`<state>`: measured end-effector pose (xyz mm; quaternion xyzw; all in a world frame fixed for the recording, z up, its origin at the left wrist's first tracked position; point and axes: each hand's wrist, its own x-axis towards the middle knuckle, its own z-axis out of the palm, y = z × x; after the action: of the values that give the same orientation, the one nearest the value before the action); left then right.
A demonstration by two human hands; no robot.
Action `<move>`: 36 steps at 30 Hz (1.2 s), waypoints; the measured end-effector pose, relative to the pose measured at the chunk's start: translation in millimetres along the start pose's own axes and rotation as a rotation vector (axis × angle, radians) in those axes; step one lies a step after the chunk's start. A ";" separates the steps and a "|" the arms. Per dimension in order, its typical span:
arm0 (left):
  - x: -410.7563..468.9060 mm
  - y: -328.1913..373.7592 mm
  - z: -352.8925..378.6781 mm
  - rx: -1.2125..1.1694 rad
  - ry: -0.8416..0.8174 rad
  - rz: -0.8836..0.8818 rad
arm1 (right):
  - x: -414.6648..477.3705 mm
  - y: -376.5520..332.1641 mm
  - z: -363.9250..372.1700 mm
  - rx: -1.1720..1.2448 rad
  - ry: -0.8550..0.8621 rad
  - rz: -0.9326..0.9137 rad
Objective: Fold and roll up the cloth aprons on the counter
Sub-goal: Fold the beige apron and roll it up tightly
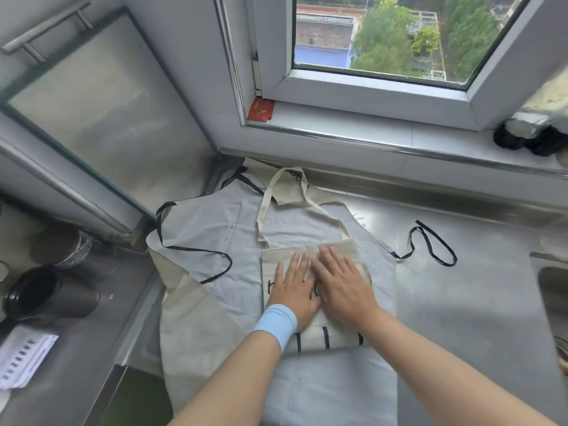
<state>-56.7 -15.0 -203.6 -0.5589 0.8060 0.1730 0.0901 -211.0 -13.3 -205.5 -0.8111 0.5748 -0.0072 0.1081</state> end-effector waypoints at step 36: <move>-48.4 -39.2 -65.2 -0.275 -0.195 -0.128 | -44.0 19.2 -63.7 0.083 -0.034 -0.129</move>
<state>0.4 -10.0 -133.9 -0.5965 0.7252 0.3287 0.1012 -252.5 11.1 -141.8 -0.8413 0.5186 -0.0242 0.1505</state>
